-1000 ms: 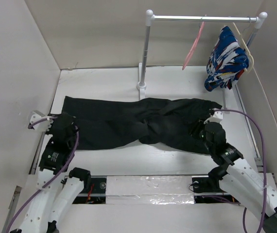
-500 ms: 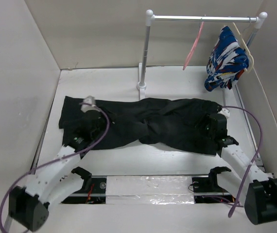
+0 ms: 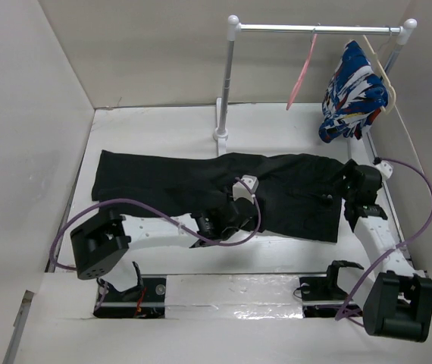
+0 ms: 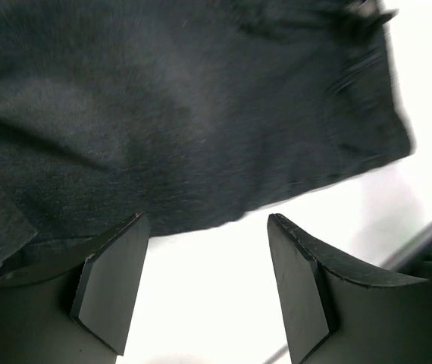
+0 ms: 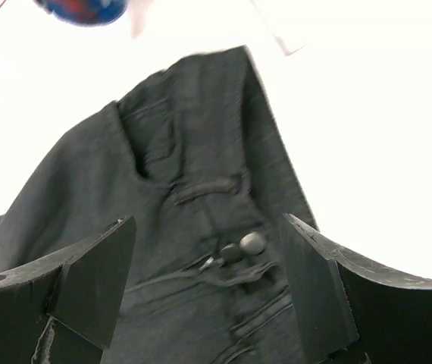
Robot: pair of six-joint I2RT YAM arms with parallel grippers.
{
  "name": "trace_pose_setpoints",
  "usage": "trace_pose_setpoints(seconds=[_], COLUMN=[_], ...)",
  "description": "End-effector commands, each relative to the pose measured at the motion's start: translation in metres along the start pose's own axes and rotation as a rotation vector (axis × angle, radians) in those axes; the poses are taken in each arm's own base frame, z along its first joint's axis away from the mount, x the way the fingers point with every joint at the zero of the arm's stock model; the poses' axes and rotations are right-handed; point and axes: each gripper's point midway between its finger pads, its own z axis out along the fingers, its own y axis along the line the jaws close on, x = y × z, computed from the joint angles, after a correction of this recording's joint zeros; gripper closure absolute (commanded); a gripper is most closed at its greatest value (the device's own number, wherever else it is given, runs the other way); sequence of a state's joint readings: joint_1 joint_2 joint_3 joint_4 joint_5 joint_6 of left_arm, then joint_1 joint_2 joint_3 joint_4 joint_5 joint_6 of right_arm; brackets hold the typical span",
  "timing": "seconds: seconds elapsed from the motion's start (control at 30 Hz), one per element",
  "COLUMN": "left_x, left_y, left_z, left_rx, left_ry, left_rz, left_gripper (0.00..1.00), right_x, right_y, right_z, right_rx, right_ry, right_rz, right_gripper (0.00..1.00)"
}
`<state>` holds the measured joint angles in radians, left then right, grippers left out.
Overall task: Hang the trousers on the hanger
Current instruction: Flatten out the trousers at the center of the board.
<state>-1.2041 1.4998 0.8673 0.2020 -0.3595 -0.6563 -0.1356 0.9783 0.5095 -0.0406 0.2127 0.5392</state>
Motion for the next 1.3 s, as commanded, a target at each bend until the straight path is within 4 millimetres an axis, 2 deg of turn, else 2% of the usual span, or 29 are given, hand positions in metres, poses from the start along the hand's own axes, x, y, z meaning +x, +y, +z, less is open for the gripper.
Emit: trace_pose_setpoints(seconds=[0.0, 0.03, 0.07, 0.13, 0.17, 0.23, 0.27, 0.3, 0.4, 0.43, 0.47, 0.53, 0.57, 0.6, 0.67, 0.7, 0.73, 0.83, 0.9, 0.93, 0.97, 1.0, 1.03, 1.07, 1.1, 1.17, 1.2, 1.27], left_x=[-0.004, 0.002, 0.003, 0.016, 0.022, 0.03, 0.035, 0.038, 0.045, 0.047, 0.049, 0.054, 0.055, 0.063, 0.067, 0.073, 0.074, 0.079, 0.086, 0.084, 0.083, 0.087, 0.081, 0.084, 0.081, 0.076, 0.066, 0.059], left_y=[-0.008, -0.011, -0.013, -0.01, -0.01, -0.011, -0.009, -0.008, -0.01, -0.01, -0.011, -0.012, -0.015, -0.016, -0.018, -0.021, -0.028, -0.041, -0.065, -0.07, -0.084, -0.095, -0.104, -0.116, -0.119, -0.119, -0.119, -0.11], left_z=[0.011, 0.013, 0.016, 0.024, 0.028, 0.031, 0.034, 0.036, 0.04, 0.042, 0.044, 0.047, 0.049, 0.051, 0.054, 0.052, 0.05, 0.043, 0.034, 0.033, 0.028, 0.022, 0.02, 0.011, 0.009, 0.004, 0.0, -0.003], left_rx=[0.044, 0.048, 0.047, 0.045, 0.052, 0.067, 0.065, 0.069, 0.081, 0.082, 0.085, 0.094, 0.104, 0.117, 0.126, 0.143, 0.166, 0.232, 0.318, 0.338, 0.384, 0.426, 0.461, 0.514, 0.53, 0.535, 0.532, 0.506], left_ry=[-0.043, -0.027, -0.017, 0.019, 0.03, 0.051, 0.058, 0.058, 0.077, 0.081, 0.086, 0.1, 0.102, 0.128, 0.138, 0.148, 0.145, 0.16, 0.179, 0.177, 0.171, 0.18, 0.163, 0.179, 0.172, 0.155, 0.127, 0.11], left_rz=[0.021, 0.038, 0.051, 0.082, 0.089, 0.096, 0.1, 0.101, 0.099, 0.098, 0.096, 0.094, 0.089, 0.091, 0.086, 0.092, 0.096, 0.097, 0.101, 0.094, 0.093, 0.095, 0.086, 0.085, 0.077, 0.071, 0.071, 0.076], left_gripper=[0.38, 0.38, 0.36, 0.36, 0.36, 0.36, 0.36, 0.37, 0.48, 0.49, 0.53, 0.61, 0.67, 0.78, 0.88, 0.97, 1.0, 1.0, 1.0, 1.0, 1.0, 1.0, 1.0, 0.84, 0.72, 0.5, 0.38, 0.36], right_x=[-0.022, -0.029, -0.014, -0.008, -0.002, 0.009, 0.008, 0.017, 0.021, 0.023, 0.02, 0.022, 0.02, 0.019, 0.007, -0.003, -0.008, -0.039, -0.064, -0.069, -0.074, -0.085, -0.085, -0.083, -0.081, -0.082, -0.082, -0.078], right_y=[-0.011, -0.02, -0.021, -0.025, -0.018, -0.018, -0.01, -0.012, -0.009, -0.01, -0.009, -0.008, -0.007, -0.007, -0.004, -0.002, 0.0, 0.009, 0.011, 0.013, 0.007, 0.01, 0.003, 0.002, 0.002, 0.013, 0.017, 0.034], right_z=[0.015, 0.021, 0.031, 0.041, 0.045, 0.06, 0.064, 0.071, 0.077, 0.077, 0.078, 0.078, 0.079, 0.078, 0.075, 0.075, 0.073, 0.065, 0.064, 0.064, 0.066, 0.067, 0.072, 0.072, 0.071, 0.064, 0.059, 0.04], right_rx=[0.035, 0.048, 0.025, 0.023, -0.021, -0.043, -0.079, -0.074, -0.091, -0.088, -0.091, -0.097, -0.097, -0.097, -0.103, -0.108, -0.113, -0.118, -0.084, -0.073, -0.031, -0.025, 0.017, 0.04, 0.04, 0.008, 0.002, -0.055], right_ry=[-0.018, -0.009, 0.068, 0.119, 0.162, 0.208, 0.226, 0.261, 0.292, 0.296, 0.279, 0.283, 0.278, 0.271, 0.229, 0.2, 0.183, 0.101, 0.045, 0.03, 0.017, 0.0, 0.0, 0.016, 0.025, 0.018, 0.005, -0.016], right_rz=[0.021, 0.035, 0.025, 0.036, 0.039, 0.045, 0.042, 0.045, 0.046, 0.047, 0.046, 0.055, 0.059, 0.059, 0.067, 0.082, 0.081, 0.099, 0.099, 0.095, 0.095, 0.095, 0.097, 0.098, 0.096, 0.083, 0.077, 0.057], right_gripper=[0.19, 0.19, 0.19, 0.21, 0.21, 0.23, 0.25, 0.27, 0.37, 0.44, 0.61, 0.74, 0.88, 0.94, 1.0, 1.0, 1.0, 1.0, 1.0, 1.0, 1.0, 1.0, 0.98, 0.82, 0.72, 0.52, 0.35, 0.29])
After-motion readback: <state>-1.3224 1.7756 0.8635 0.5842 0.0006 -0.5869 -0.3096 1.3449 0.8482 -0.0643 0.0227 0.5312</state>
